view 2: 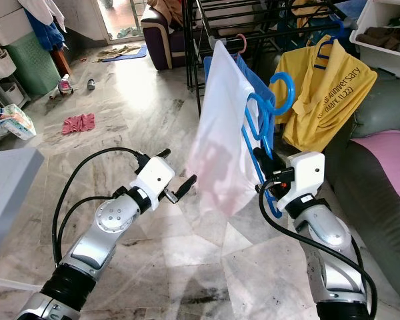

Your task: Hang hanger

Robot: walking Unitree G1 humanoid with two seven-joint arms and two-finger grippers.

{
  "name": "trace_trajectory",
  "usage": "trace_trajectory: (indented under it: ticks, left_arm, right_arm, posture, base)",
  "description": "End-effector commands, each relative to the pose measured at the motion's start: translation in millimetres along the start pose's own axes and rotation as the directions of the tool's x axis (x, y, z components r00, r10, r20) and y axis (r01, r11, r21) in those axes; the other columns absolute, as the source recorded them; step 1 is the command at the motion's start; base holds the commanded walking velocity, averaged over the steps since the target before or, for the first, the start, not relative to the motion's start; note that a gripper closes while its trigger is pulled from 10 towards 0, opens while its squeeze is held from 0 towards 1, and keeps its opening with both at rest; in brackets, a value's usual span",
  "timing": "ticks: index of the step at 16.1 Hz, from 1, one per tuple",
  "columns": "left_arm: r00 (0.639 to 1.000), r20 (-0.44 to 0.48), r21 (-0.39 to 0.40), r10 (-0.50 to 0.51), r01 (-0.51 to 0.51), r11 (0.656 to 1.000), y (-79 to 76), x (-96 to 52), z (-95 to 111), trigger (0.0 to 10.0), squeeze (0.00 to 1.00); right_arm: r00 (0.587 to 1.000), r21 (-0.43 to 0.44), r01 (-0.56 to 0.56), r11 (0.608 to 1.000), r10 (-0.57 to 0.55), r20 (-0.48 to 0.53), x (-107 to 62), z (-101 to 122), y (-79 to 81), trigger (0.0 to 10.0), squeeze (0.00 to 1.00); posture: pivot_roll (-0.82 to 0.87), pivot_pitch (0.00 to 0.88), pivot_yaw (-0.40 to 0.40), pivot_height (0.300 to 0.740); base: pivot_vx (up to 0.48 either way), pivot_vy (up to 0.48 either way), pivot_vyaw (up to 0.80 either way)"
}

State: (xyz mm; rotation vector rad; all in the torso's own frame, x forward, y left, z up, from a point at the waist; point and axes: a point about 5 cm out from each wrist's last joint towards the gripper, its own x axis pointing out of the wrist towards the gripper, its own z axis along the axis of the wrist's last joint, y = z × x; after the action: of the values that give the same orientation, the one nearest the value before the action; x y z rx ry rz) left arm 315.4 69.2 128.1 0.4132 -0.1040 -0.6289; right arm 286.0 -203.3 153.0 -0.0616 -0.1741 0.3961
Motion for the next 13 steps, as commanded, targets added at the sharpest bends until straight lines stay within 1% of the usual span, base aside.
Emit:
trace_trajectory:
  ticks: [1,2,3,4,5,6,7,8,9,10,11,12,13]
  left_arm:
    - [0.995,0.027,0.015,0.093,-0.094,0.995,23.8,-3.5,5,10.0,1.00]
    - [0.976,0.041,0.002,0.215,-0.216,0.976,45.4,-7.2,4,10.0,1.00]
    - [0.969,0.039,-0.024,0.243,-0.242,0.970,51.1,-9.1,2,10.0,1.00]
    - [0.967,0.038,-0.030,0.250,-0.249,0.968,52.3,-10.0,1,10.0,1.00]
    - [0.967,0.039,-0.018,0.253,-0.252,0.968,52.1,-10.2,1,10.0,1.00]
    - [0.957,0.092,-0.028,0.277,-0.275,0.961,52.1,-11.0,4,10.0,0.63]
    - [0.962,0.097,-0.038,0.254,-0.251,0.967,50.7,-10.3,3,10.0,0.00]
    - [0.969,0.100,-0.034,0.227,-0.224,0.974,49.7,-9.7,4,10.0,0.00]
    - [0.979,0.130,0.002,0.154,-0.156,0.988,46.2,-9.6,7,10.0,0.00]
    - [0.982,0.143,0.018,0.122,-0.126,0.992,44.6,-9.8,9,10.0,0.00]
    - [0.985,0.168,0.115,0.033,-0.053,0.992,43.5,-11.6,13,10.0,0.00]
    - [0.984,0.176,0.183,-0.040,0.007,0.983,44.8,-13.4,16,10.0,0.00]
    - [0.981,0.168,0.235,-0.098,0.057,0.970,47.4,-15.2,17,10.0,0.00]
  right_arm:
    - [0.996,-0.041,-0.083,0.996,0.084,0.033,-5.0,7,4.9,10.0,0.00]
    - [0.986,-0.041,-0.166,0.985,0.166,-0.021,-15.2,-3,8.1,10.0,0.00]
    - [0.983,-0.039,-0.182,0.982,0.181,-0.035,-17.1,-6,9.3,10.0,0.00]
    - [0.983,-0.041,-0.182,0.983,0.180,-0.042,-17.6,-7,8.7,10.0,0.00]
    - [0.982,-0.046,-0.183,0.982,0.181,-0.047,-17.5,-7,6.8,10.0,0.00]
    - [0.978,-0.057,-0.205,0.977,0.201,-0.056,-18.2,-6,5.7,10.0,0.00]
    - [0.973,-0.065,-0.226,0.972,0.222,-0.070,-19.5,-6,3.5,10.0,0.00]
    - [0.967,-0.060,-0.245,0.968,0.240,-0.082,-21.1,-6,2.0,10.0,0.00]
    - [0.957,-0.062,-0.280,0.958,0.272,-0.105,-23.9,-8,0.8,10.0,0.00]
    - [0.952,-0.065,-0.291,0.954,0.283,-0.114,-24.9,-8,0.4,10.0,0.00]
    - [0.931,-0.074,-0.343,0.936,0.329,-0.158,-31.3,-11,-1.7,10.0,0.00]
    - [0.913,-0.084,-0.380,0.921,0.359,-0.196,-36.6,-13,-5.2,10.0,0.00]
    - [0.898,-0.090,-0.406,0.909,0.379,-0.222,-40.0,-14,-8.9,10.0,0.00]
  posture:
    - [-0.06,0.047,0.037,0.740]
    - [-0.06,0.048,0.036,0.740]
    - [-0.06,0.048,0.035,0.740]
    - [-0.06,0.047,0.033,0.740]
    - [-0.06,0.046,0.032,0.740]
    - [-0.06,0.044,0.031,0.740]
    - [-0.06,0.043,0.031,0.740]
    - [-0.06,0.043,0.031,0.740]
    - [-0.06,0.041,0.033,0.740]
    - [-0.06,0.041,0.033,0.740]
    - [-0.06,0.041,0.035,0.740]
    - [-0.05,0.042,0.035,0.740]
    - [-0.05,0.043,0.037,0.740]
  base:
    - [0.000,0.000,0.00]
    - [0.000,0.000,0.00]
    - [0.000,0.000,0.00]
    - [0.000,0.000,0.00]
    - [0.000,0.000,0.00]
    - [0.000,0.000,0.00]
    - [0.000,0.000,0.00]
    - [0.000,0.000,0.00]
    - [0.000,0.000,0.00]
    - [0.000,0.000,0.00]
    - [0.000,0.000,0.00]
    - [0.000,0.000,0.00]
    - [0.000,0.000,0.00]
